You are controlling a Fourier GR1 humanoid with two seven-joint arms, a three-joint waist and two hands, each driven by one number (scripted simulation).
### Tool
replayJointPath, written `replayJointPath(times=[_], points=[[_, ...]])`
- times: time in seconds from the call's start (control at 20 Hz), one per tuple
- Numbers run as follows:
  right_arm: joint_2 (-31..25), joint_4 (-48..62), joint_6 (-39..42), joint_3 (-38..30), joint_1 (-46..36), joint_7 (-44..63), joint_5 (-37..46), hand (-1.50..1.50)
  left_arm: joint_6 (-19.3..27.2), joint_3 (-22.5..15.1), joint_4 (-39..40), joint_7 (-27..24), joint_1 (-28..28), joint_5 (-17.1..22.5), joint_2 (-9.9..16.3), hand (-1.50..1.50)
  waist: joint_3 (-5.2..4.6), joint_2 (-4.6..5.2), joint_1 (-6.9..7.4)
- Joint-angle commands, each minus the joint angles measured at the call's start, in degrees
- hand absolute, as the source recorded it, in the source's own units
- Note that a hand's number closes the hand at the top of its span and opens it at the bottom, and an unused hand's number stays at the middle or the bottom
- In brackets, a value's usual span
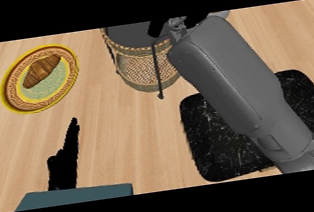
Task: Pick the lemon from the tray and place it in the tiered basket
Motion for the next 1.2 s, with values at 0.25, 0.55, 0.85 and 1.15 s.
replayJointPath(times=[0.25, 0.55, 0.85, 1.15], points=[[0.46, 7.08, -21.6, -4.35, 2.82, 1.08, -10.09, -1.5, -0.25, -0.78, 2.05, -0.25, -1.3, -0.28, -1.17, 0.0, -0.29, 1.1, 1.62], [0.45, 9.12, -34.03, -6.09, 3.07, -8.5, -17.48, -1.5, 0.23, -0.56, 2.21, 1.81, -3.13, -0.56, -1.17, 0.0, -0.26, 0.87, 0.66], [0.47, 8.87, -46.72, -5.48, 1.79, -11.76, -19.2, -1.5, -2.91, 1.07, 2.22, -1.11, 0.18, 1.88, 0.85, 0.0, -0.32, 0.53, 0.09], [-2.07, 1.74, -50.93, -6.71, 4.95, -1.48, -4.09, -1.5, 1.65, 1.93, 2.03, -0.54, 0.94, 0.4, -0.47, 0.0, -0.36, -0.76, -3.85]])
